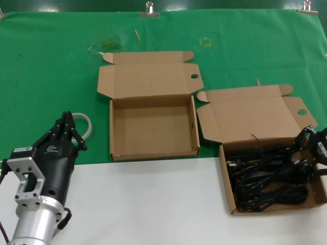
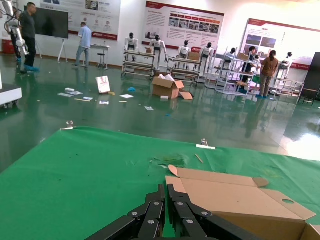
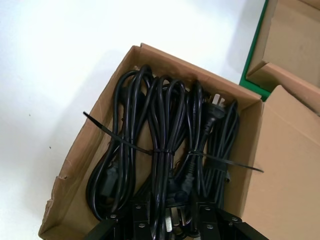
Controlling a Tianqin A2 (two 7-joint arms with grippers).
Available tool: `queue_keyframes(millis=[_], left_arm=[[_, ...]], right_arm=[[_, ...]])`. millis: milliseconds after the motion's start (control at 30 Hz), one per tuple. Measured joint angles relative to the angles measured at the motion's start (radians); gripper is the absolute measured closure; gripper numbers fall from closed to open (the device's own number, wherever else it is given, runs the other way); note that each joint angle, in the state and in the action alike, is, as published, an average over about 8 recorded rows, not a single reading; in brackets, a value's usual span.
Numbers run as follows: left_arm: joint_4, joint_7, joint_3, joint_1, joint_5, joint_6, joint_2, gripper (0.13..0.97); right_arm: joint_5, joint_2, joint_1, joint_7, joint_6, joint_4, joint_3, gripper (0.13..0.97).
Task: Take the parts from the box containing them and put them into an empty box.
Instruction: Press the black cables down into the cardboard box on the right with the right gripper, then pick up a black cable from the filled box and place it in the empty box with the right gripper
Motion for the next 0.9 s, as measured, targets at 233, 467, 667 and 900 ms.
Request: queue_keyframes(millis=[233,467,667,900], left_arm=[[0.0,0.0,0.0,0.0,0.0,0.0,0.0,0.941],[0.0,0.0,0.0,0.0,0.0,0.0,0.0,0.941],[0.0,0.0,0.0,0.0,0.0,0.0,0.0,0.941],[0.0,0.0,0.0,0.0,0.0,0.0,0.0,0.941]], right_arm=[[0.008,0.021,-0.008,0.041,-0.019,0.063,0.007,0.803],[0.019,0.049,-0.015,0.095,-0.047,0.137,0.018,0.803],[0.026,0.07,-0.012,0.134,-0.067,0.185,0.027,0.803],[0.037,0.073,0.004,0.163,-0.073,0.214,0.041,0.803]])
